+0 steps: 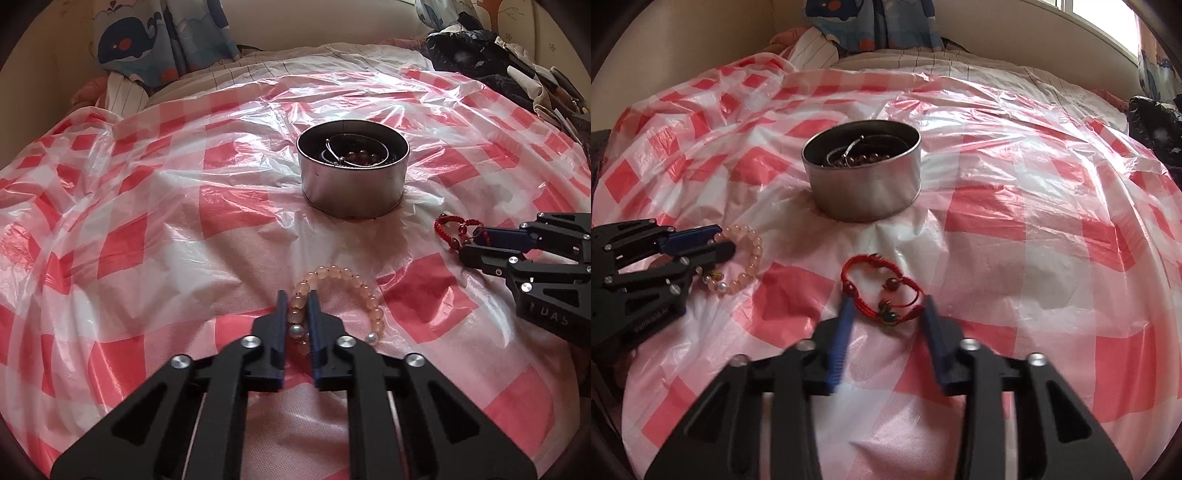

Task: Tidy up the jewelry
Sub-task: 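Grasp the red string bracelet with right tool while left grasps the peach bead bracelet, then carry both bracelets over the tin, lower them in and open both tools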

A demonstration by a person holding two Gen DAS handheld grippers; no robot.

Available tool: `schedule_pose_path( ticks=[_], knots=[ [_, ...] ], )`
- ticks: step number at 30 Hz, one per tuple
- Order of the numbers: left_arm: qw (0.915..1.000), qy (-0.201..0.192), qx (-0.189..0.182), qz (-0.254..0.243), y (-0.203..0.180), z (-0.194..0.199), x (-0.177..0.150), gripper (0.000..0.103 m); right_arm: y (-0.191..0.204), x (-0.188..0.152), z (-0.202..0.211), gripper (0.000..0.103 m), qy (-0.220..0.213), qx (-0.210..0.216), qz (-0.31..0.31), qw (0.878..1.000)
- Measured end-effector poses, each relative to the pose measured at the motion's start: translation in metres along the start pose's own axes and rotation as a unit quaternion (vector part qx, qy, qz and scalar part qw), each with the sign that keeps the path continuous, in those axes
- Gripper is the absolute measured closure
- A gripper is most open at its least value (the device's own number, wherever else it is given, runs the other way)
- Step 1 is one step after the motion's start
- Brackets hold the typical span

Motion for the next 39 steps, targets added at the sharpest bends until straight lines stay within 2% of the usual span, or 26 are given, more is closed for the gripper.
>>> schedule_pose_path(
  ticks=[1,4,7,13,18,19,20,22,25,26,27,28,29,30,31,35,39],
  knots=[
    [1.0000,-0.006,-0.005,0.006,0.001,0.003,0.002,0.096,0.000,0.001,0.001,0.095,-0.003,0.002,0.000,1.000],
    [0.9989,-0.028,-0.020,0.032,0.006,0.012,0.010,0.096,-0.001,0.007,0.012,0.095,-0.030,0.007,-0.008,0.999],
    [0.9985,-0.034,-0.020,0.038,0.010,0.014,0.013,0.096,-0.003,0.011,0.017,0.095,-0.045,0.015,-0.019,0.999],
    [0.9986,-0.034,-0.017,0.036,0.009,0.012,0.013,0.096,-0.001,0.016,0.021,0.095,-0.058,0.019,-0.020,0.998],
    [0.9989,-0.032,-0.005,0.033,0.010,0.010,0.012,0.096,-0.002,0.013,0.016,0.094,-0.047,0.018,-0.024,0.998],
    [0.9991,-0.029,-0.003,0.032,0.011,0.009,0.012,0.096,-0.003,0.011,0.013,0.086,-0.039,0.019,-0.027,0.999],
    [0.9992,-0.026,-0.002,0.031,0.011,0.008,0.011,0.096,-0.003,0.010,0.011,0.060,-0.037,0.019,-0.029,0.999],
    [0.9993,-0.020,0.002,0.032,0.012,0.005,0.010,0.095,-0.002,0.013,0.015,0.037,-0.052,0.009,-0.025,0.998],
    [0.9994,-0.013,0.007,0.031,0.012,0.002,0.007,0.088,0.006,0.012,0.013,0.037,-0.050,0.005,-0.001,0.999],
    [0.9995,-0.009,0.010,0.029,0.012,0.000,0.006,0.082,0.008,0.009,0.009,0.038,-0.041,0.003,0.006,0.999],
    [0.9996,-0.001,0.011,0.027,0.012,-0.003,0.003,0.081,0.009,0.005,0.004,0.042,-0.028,-0.001,0.013,1.000],
    [0.9997,0.007,0.005,0.025,0.010,-0.006,0.000,0.082,0.010,0.002,-0.001,0.062,-0.017,-0.005,0.019,1.000],
    [0.9997,0.008,-0.004,0.021,0.008,-0.006,-0.001,0.092,0.010,0.000,-0.002,0.080,-0.011,-0.007,0.019,1.000],
    [0.9997,0.006,-0.011,0.020,0.005,-0.005,0.001,0.096,0.008,0.000,-0.002,0.090,-0.011,-0.011,0.017,1.000],
    [0.9996,-0.002,-0.020,0.018,0.002,-0.001,0.004,0.096,0.005,-0.001,-0.001,0.094,-0.011,-0.010,0.013,1.000],
    [0.9954,-0.043,-0.069,0.052,0.001,0.019,0.021,0.096,0.000,0.008,0.011,0.095,-0.038,0.008,-0.015,0.999],
    [0.9890,-0.061,-0.101,0.088,0.005,0.030,0.033,0.096,-0.003,0.019,0.024,0.095,-0.068,0.025,-0.036,0.997]
  ],
)
Point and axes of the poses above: each gripper's, at about its wrist camera, not at the fingertips, and z roughly against the way its jaws point, y to its left, x to its top, the point moved 7 cm from there along -z, roughly the way its jaws point, and after that the axes turned 7 degrees about -y, right-handed, at the moved point
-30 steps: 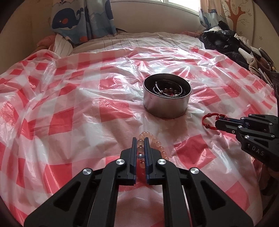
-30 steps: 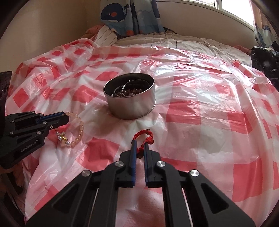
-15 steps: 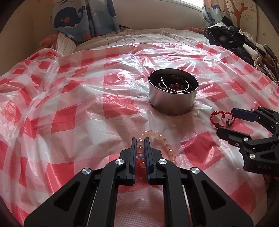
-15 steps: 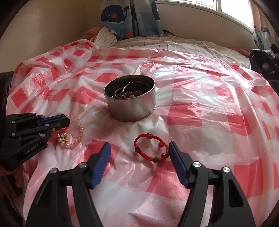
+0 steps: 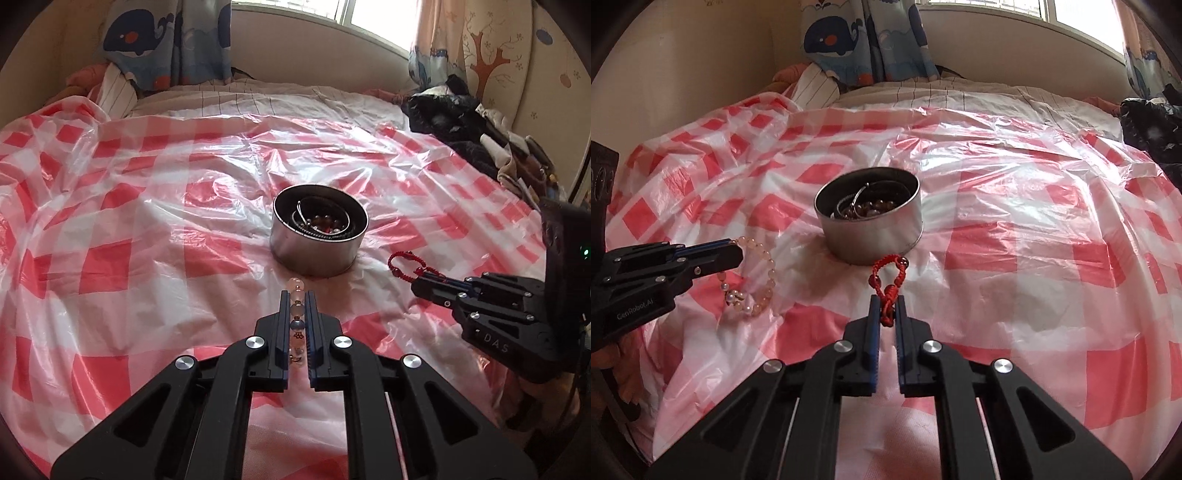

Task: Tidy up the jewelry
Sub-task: 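Carry both bracelets over the tin, lower them in and open both tools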

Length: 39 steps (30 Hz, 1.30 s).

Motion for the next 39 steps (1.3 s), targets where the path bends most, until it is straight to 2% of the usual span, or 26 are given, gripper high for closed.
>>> schedule_pose_path(
  ticks=[4,7,11,14,19,22,23,26,27,30,35,39],
  knots=[
    [0.9996,-0.009,-0.019,0.019,-0.004,0.001,0.013,0.096,-0.001,0.002,-0.002,0.095,0.005,0.027,-0.029,0.999],
    [0.9989,-0.026,-0.034,0.021,-0.014,0.003,0.031,0.096,0.001,0.012,0.002,0.095,-0.008,0.039,-0.036,0.999],
    [0.9981,-0.040,-0.045,0.015,-0.025,-0.002,0.056,0.096,-0.001,0.036,0.009,0.095,-0.037,0.046,-0.040,0.997],
    [0.9974,-0.046,-0.054,0.013,-0.031,-0.010,0.072,0.096,-0.002,0.047,0.004,0.095,-0.043,0.050,-0.042,0.997],
    [0.9963,-0.047,-0.069,0.019,-0.037,-0.028,0.086,0.096,-0.003,0.060,-0.002,0.095,-0.050,0.052,-0.039,0.997],
    [0.9943,-0.050,-0.085,0.039,-0.036,-0.044,0.089,0.096,-0.003,0.070,-0.007,0.095,-0.057,0.052,-0.037,0.996],
    [0.9945,-0.043,-0.081,0.050,-0.031,-0.055,0.087,0.096,-0.003,0.073,-0.009,0.095,-0.058,0.053,-0.036,0.996],
    [0.9971,0.001,-0.037,0.066,-0.010,-0.090,0.073,0.096,-0.002,0.079,-0.016,0.095,-0.057,0.051,-0.032,0.997],
    [0.9969,0.006,-0.034,0.071,-0.006,-0.094,0.070,0.096,-0.001,0.080,-0.020,0.095,-0.055,0.052,-0.030,0.997],
    [0.9975,-0.003,-0.024,0.066,0.002,-0.090,0.070,0.096,0.000,0.084,-0.025,0.095,-0.056,0.053,-0.026,0.997],
    [0.9973,-0.008,-0.029,0.068,0.005,-0.087,0.074,0.096,0.006,0.091,-0.029,0.095,-0.062,0.057,-0.024,0.996],
    [0.9960,-0.012,-0.026,0.084,0.012,-0.082,0.075,0.096,0.010,0.094,-0.030,0.095,-0.064,0.058,-0.020,0.996]
  ],
)
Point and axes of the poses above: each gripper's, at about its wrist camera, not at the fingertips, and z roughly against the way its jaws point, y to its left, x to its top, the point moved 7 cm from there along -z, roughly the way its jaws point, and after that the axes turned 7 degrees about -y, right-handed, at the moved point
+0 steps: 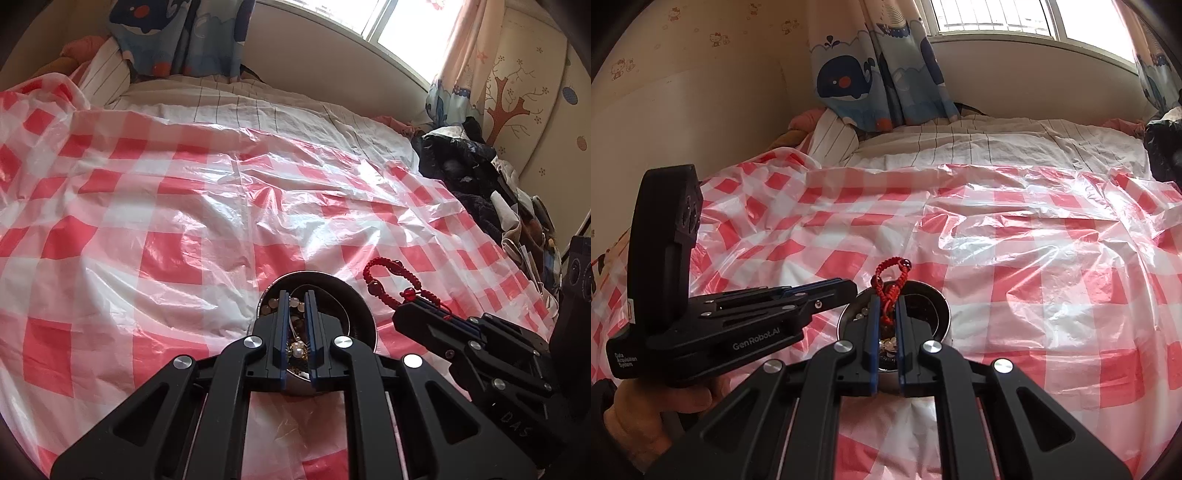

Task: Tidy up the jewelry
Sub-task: 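Carry both bracelets over the tin, lower them in and open both tools, then withdraw both open tools away from the tin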

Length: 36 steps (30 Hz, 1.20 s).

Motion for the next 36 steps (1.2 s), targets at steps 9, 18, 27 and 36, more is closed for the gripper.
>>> schedule_pose_path(
  ticks=[9,18,27,36],
  knots=[
    [0.9995,-0.019,0.025,-0.005,0.011,0.036,0.010,0.086,0.016,0.000,-0.024,0.094,0.019,0.005,0.025,1.000],
    [0.9992,-0.007,0.036,-0.015,0.012,0.037,-0.001,0.078,-0.007,-0.012,-0.025,0.091,0.045,-0.031,0.013,0.998],
    [0.9942,-0.017,0.088,-0.059,0.004,0.052,-0.021,0.052,-0.007,-0.037,0.004,0.066,0.043,-0.044,0.008,0.998],
    [0.9873,-0.016,0.124,-0.098,-0.008,0.074,-0.056,0.033,-0.015,-0.070,0.037,0.066,0.055,-0.071,-0.011,0.996]
  ],
)
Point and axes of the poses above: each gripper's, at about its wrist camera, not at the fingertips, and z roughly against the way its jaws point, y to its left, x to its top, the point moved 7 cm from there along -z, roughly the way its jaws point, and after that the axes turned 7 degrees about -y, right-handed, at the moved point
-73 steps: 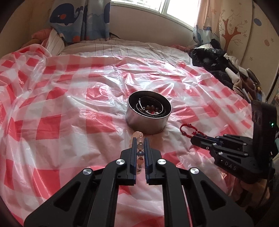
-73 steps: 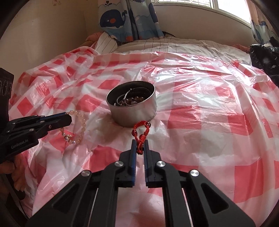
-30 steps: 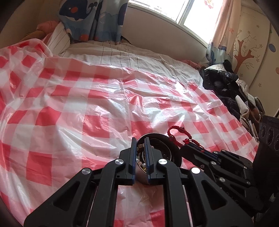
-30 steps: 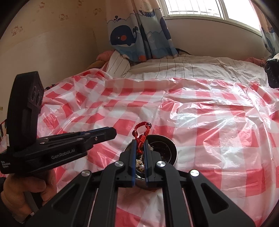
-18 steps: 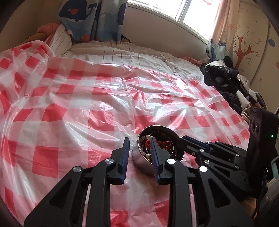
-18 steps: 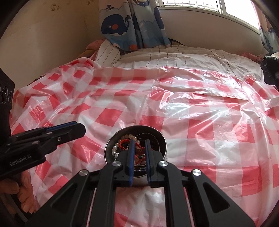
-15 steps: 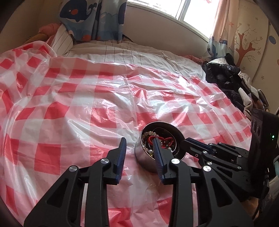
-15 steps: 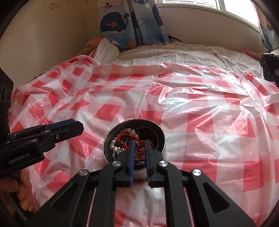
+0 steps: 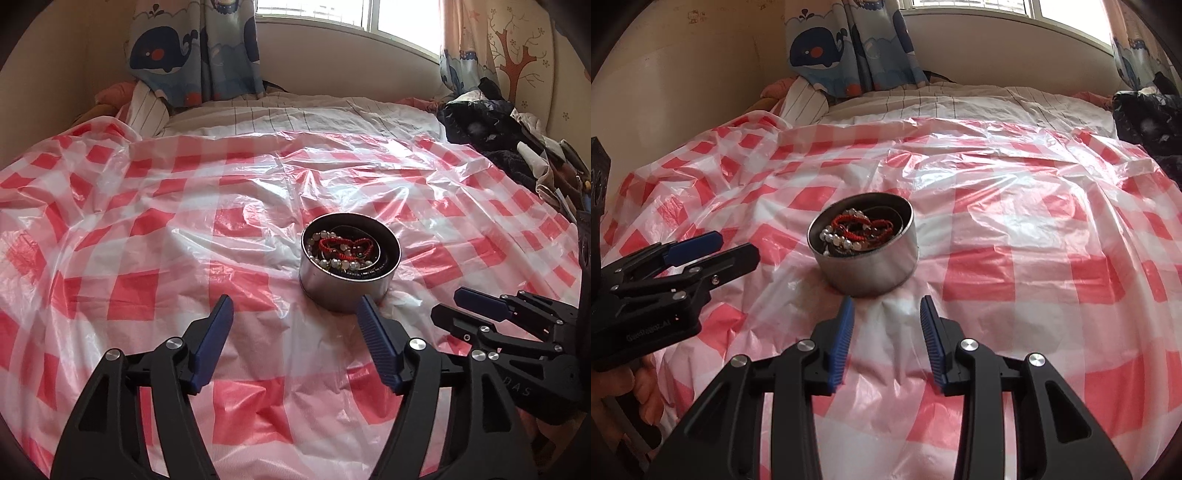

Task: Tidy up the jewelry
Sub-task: 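Withdraw both open tools away from the tin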

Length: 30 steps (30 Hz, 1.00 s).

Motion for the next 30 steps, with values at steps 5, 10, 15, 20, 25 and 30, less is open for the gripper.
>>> schedule_pose_path(
  ticks=[5,10,15,20,25,30],
  knots=[
    [0.9997,0.000,0.023,0.001,0.004,0.009,-0.015,0.023,-0.007,-0.019,0.013,0.057,0.003,-0.013,-0.015,1.000],
    [0.9992,-0.002,0.040,0.000,0.006,0.016,-0.026,0.017,-0.008,-0.031,0.021,0.056,0.001,-0.022,-0.020,1.000],
    [0.9988,0.005,0.050,0.001,0.004,0.013,-0.038,0.013,-0.010,-0.040,0.024,0.048,-0.006,-0.041,-0.021,0.999],
    [0.9986,0.014,0.051,0.009,0.004,0.007,-0.051,0.009,-0.009,-0.044,0.025,0.039,-0.018,-0.063,-0.015,0.998],
    [0.9977,0.029,0.054,0.030,0.012,0.000,-0.060,0.008,-0.010,-0.048,0.021,0.029,-0.015,-0.080,-0.005,0.997],
    [0.9963,0.041,0.057,0.050,0.019,-0.005,-0.067,0.008,-0.011,-0.050,0.021,0.022,-0.014,-0.086,0.000,0.996]
  ],
)
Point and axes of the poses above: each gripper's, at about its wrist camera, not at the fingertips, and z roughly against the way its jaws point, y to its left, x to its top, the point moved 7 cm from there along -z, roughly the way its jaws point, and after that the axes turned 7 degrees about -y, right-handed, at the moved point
